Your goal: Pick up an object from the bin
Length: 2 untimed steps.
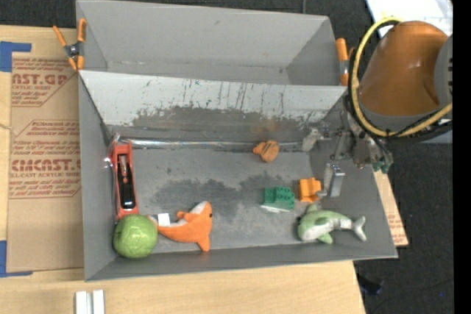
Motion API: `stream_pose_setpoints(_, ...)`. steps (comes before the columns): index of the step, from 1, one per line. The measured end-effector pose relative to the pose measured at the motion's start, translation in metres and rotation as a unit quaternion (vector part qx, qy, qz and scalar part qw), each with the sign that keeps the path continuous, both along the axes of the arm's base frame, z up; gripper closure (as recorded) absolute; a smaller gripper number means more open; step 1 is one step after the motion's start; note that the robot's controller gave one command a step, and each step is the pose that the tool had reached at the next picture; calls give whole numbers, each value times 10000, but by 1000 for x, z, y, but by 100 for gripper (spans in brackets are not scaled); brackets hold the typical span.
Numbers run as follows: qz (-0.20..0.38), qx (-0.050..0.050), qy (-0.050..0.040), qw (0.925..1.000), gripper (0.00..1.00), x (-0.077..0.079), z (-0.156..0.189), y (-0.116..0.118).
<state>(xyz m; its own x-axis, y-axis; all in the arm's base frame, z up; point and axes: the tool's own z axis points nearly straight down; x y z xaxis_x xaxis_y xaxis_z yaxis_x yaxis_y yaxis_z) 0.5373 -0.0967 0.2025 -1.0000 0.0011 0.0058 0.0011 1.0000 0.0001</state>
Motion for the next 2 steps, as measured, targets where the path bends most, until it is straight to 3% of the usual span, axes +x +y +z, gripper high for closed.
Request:
stream_pose_setpoints(1, 7, -6, -39, 10000, 0, 2, 4, 0)
stream_pose_setpoints(2, 600, -6, -48, 9982, 0, -27, -72, -30)
